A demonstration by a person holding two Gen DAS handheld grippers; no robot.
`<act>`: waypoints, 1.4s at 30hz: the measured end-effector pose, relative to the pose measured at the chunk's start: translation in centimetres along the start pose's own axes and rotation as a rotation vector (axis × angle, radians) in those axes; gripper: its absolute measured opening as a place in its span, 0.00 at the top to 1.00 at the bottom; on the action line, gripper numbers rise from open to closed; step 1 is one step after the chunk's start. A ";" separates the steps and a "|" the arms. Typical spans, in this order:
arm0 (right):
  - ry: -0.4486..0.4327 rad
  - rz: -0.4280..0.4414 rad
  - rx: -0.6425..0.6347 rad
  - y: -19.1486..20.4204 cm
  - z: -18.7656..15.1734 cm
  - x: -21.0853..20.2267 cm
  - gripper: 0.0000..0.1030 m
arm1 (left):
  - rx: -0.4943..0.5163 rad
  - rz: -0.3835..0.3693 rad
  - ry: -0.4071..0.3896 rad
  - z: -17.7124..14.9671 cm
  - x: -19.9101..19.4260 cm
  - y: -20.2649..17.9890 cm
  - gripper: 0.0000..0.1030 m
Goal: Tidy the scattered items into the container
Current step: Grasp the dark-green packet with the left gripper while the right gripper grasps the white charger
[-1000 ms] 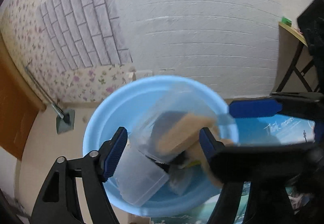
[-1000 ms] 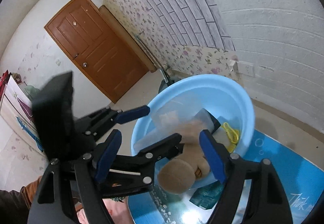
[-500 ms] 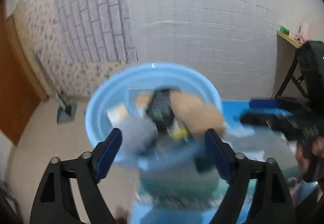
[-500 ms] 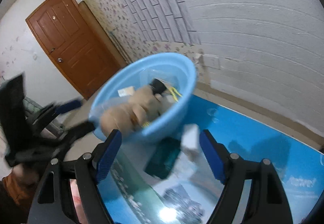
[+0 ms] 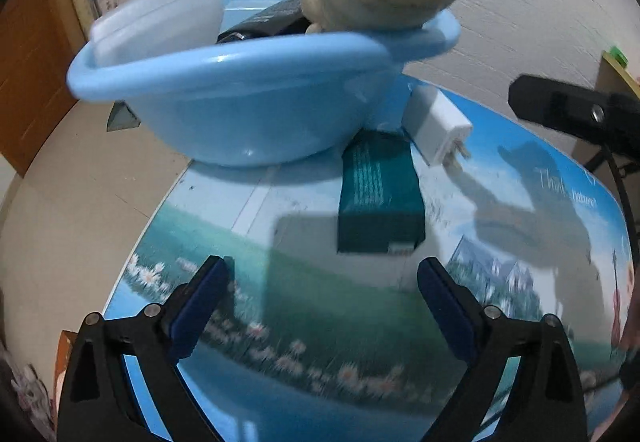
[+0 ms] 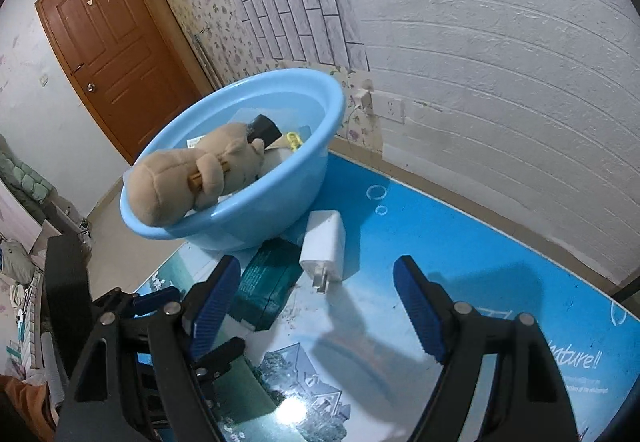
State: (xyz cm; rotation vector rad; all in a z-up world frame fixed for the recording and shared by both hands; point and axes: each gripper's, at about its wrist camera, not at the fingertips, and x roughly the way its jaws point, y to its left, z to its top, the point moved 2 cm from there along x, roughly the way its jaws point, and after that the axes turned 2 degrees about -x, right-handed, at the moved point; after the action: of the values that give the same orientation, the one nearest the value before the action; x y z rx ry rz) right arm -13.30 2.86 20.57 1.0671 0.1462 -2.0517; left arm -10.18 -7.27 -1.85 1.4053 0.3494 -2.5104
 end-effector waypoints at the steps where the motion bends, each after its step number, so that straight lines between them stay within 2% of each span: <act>1: 0.000 0.001 -0.002 0.0 0.0 -0.1 0.23 | -0.003 0.000 0.004 0.2 0.2 -0.2 0.07; 5: 0.001 0.014 0.001 -0.4 0.0 0.0 0.23 | 0.042 0.048 0.023 0.5 1.2 -1.4 0.07; 12: 0.001 0.038 0.017 -0.6 0.0 0.7 0.23 | 0.051 0.046 0.023 0.4 2.0 -2.7 0.03; 19: -0.004 0.048 0.028 -1.3 -0.1 0.2 0.23 | 0.048 0.054 0.008 -0.4 2.0 -2.8 0.05; 22: -0.007 0.052 0.034 -1.5 -0.2 0.2 0.24 | 0.058 0.053 -0.010 -0.9 1.5 -3.3 0.22; 24: -0.009 0.057 0.045 -1.7 -0.2 0.2 0.25 | 0.057 0.056 -0.029 -1.3 1.0 -3.5 0.50; 29: 0.005 0.056 0.035 -1.6 -0.6 0.3 0.26 | 0.050 0.055 -0.042 -1.9 0.6 -3.2 0.72; 31: 0.012 0.051 0.030 -1.7 -0.7 0.6 0.26 | 0.046 0.054 -0.046 -2.3 0.3 -2.9 0.95; 32: 0.018 0.049 0.029 -1.7 -0.8 0.9 0.26 | 0.037 0.045 -0.042 -2.6 0.2 -2.6 1.00; 35: 0.029 0.045 0.016 -1.3 -0.7 1.8 0.28 | 0.043 0.042 -0.044 -3.2 -0.1 -2.6 1.00; 38: 0.043 0.034 -0.024 -0.3 -0.4 2.9 0.37 | 0.048 0.039 -0.047 -3.8 -0.4 -2.6 1.00; 40: 0.074 0.009 -0.042 0.1 -0.3 4.0 0.56 | 0.049 0.033 -0.044 -4.2 -0.6 -2.5 1.00; 41: 0.085 0.005 -0.045 0.1 -0.3 4.4 0.59 | 0.051 0.029 -0.042 -4.5 -0.8 -2.5 1.00; 42: 0.096 0.009 -0.045 0.2 -0.3 4.9 0.67 | 0.054 0.026 -0.041 -4.7 -0.9 -2.6 1.00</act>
State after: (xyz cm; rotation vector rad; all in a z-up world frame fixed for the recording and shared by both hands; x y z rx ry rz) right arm -14.58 -0.05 16.88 1.1368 0.2349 -1.9809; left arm -6.75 -3.24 -3.25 1.3667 0.2562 -2.5418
